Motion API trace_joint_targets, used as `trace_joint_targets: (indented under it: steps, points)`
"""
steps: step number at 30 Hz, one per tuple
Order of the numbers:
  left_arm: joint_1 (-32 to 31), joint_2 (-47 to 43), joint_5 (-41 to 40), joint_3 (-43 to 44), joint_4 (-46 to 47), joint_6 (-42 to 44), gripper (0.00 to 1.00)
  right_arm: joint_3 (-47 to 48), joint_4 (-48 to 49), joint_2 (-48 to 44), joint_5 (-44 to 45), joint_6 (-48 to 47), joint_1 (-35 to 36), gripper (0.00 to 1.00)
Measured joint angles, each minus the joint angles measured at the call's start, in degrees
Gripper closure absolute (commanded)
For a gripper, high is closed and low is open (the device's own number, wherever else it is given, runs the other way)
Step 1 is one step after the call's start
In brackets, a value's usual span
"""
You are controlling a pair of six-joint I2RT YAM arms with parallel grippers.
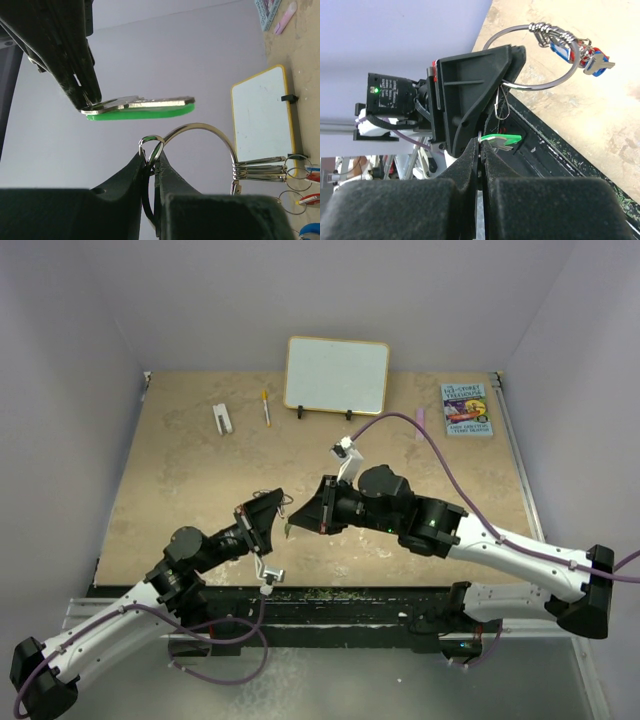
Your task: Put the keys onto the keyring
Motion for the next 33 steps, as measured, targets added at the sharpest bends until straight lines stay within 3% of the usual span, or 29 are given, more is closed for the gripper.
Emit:
trace_joint_targets:
  steps: [33]
  points:
    - [-0.42,0.28,1.73,-1.33,0.39,8.09,0.96,-1.7,4.74,3.82,-7.06,1.99,-3.8,1.0]
